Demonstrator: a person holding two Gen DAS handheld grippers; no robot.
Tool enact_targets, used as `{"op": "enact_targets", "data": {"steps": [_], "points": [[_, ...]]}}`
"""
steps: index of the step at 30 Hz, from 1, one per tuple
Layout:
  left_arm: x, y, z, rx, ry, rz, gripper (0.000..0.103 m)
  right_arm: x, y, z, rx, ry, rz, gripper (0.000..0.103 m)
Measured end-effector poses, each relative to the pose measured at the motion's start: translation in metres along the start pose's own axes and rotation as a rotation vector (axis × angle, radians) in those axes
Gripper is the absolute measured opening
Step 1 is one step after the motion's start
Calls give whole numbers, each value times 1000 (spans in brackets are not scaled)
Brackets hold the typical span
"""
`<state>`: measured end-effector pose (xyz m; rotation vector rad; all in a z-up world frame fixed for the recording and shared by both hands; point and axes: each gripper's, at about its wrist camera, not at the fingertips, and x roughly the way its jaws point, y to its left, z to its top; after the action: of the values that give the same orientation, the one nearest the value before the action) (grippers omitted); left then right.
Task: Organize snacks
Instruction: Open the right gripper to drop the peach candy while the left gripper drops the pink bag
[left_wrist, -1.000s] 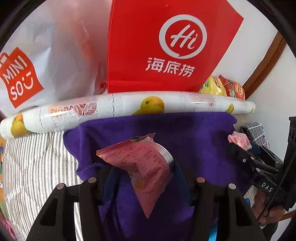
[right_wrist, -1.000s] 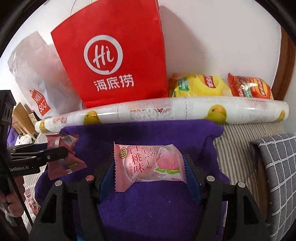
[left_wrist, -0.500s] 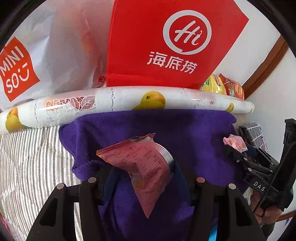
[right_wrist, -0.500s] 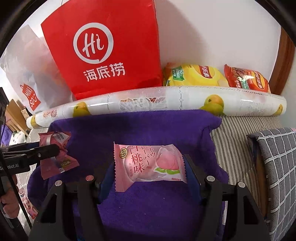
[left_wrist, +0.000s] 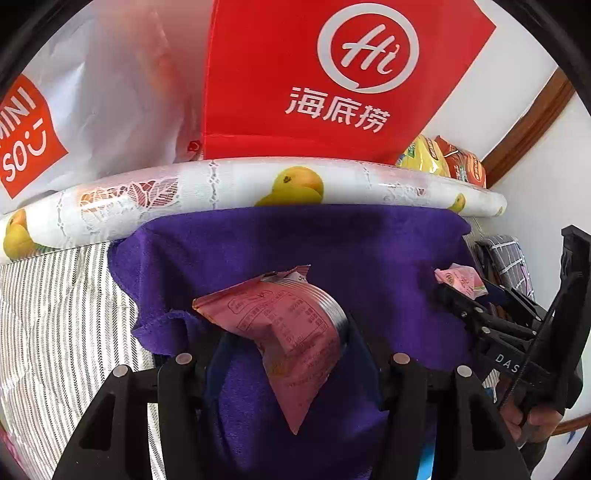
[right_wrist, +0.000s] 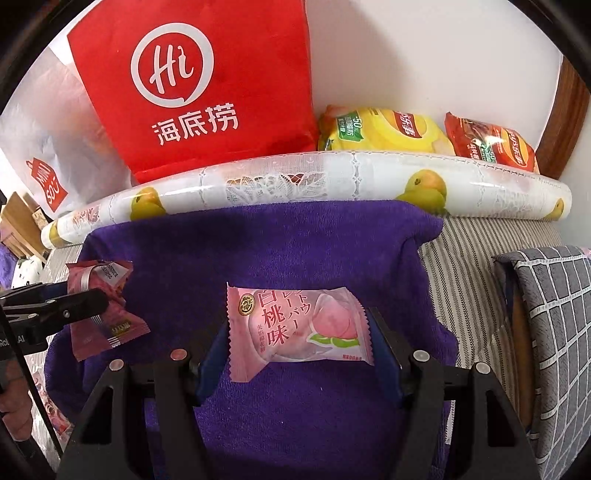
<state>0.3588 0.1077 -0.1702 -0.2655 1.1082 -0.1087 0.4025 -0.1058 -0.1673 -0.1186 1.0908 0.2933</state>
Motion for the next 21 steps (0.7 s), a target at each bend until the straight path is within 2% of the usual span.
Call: {"op": "enact_targets", "data": {"steps": [5,6,8,9,11,13,21], "points": [[3,-8,0,23,4,-11,57,3,3,-1,-16,22,10,70],[3,-8,1,24,7,-19,57,3,2,0,-15,21,11,72],[3,-9,1,28,14,-26,60,1,1,0,-6,9,7,87],[3,-10,1,34,15,-20,61,0,0,0,-2,1,7,88],[-1,-15,2,56,-4,7,71,-3,0,-1,6,-12,6,91],[-6,-19,2,75,-29,30,76,-4,1,-1,7,-13,4,91],[-22,-18,6,81,-63,33,76,-18,6,1,-9,-54,17,91]]}}
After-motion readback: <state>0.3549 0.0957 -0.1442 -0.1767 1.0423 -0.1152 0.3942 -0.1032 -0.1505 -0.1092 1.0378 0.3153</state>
